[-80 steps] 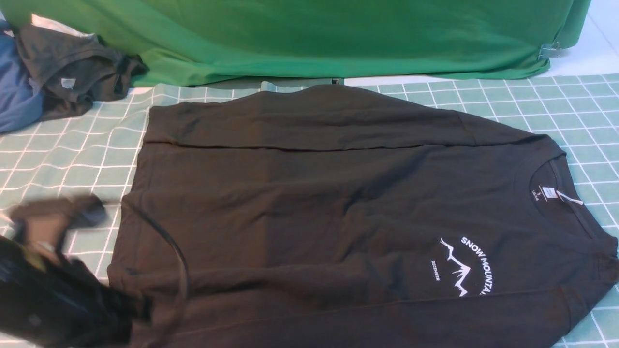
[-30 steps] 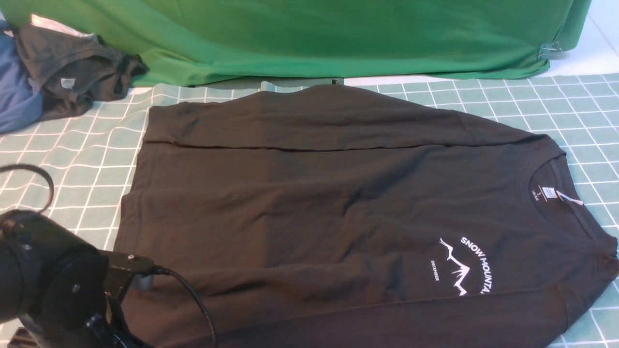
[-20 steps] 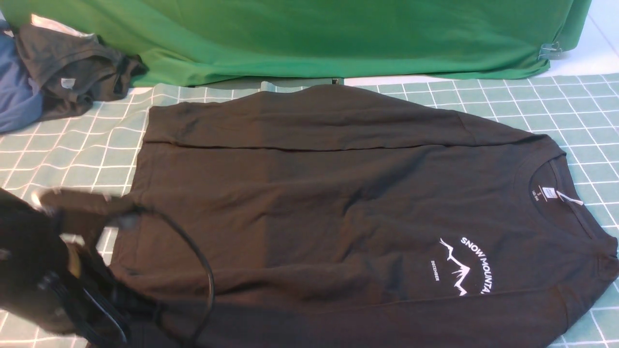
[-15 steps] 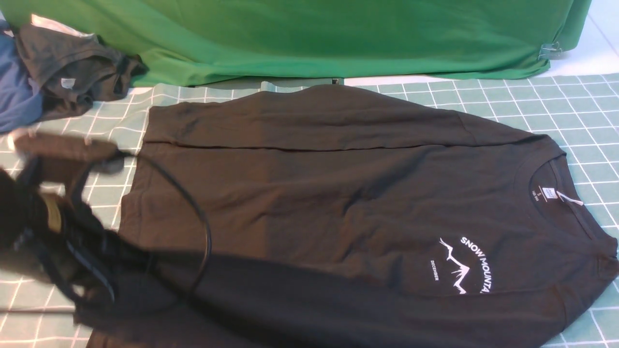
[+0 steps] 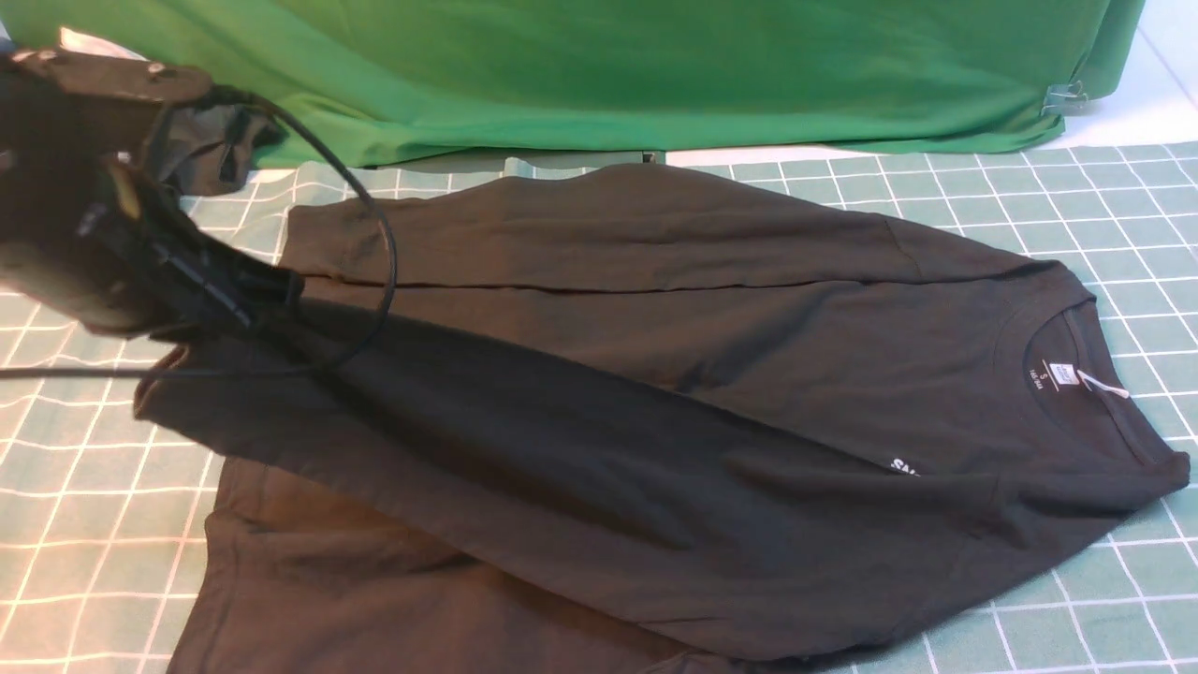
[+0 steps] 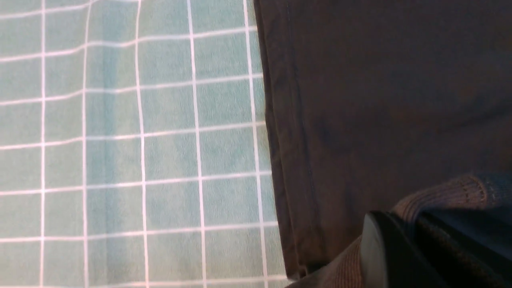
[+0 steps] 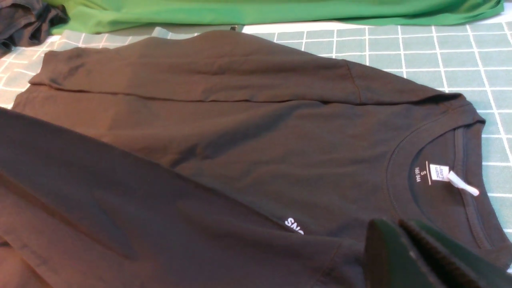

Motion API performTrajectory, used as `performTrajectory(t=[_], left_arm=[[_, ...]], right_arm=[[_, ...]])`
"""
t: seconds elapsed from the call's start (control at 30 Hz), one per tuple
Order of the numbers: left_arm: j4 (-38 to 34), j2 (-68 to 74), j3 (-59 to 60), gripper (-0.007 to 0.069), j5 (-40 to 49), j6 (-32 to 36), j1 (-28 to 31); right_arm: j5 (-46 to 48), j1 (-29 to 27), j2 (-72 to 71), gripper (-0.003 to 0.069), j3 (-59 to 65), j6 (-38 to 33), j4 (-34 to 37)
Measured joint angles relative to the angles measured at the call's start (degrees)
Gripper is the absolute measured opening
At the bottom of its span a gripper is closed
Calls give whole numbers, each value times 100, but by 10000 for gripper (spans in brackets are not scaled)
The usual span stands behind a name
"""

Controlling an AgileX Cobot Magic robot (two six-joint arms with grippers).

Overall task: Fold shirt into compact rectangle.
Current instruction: 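Fold the left side of the black T-shirt inward over its body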

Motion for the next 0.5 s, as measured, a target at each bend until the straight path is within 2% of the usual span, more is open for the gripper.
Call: performTrajectory(t=[0.23, 0.5], left_arm=[[169, 727, -174, 6, -135, 21, 138], [430, 924, -186, 15, -469, -42, 138]], right_arm=[[0, 0, 0, 29, 0, -6, 0], [69, 0, 0, 36, 0, -6, 0]])
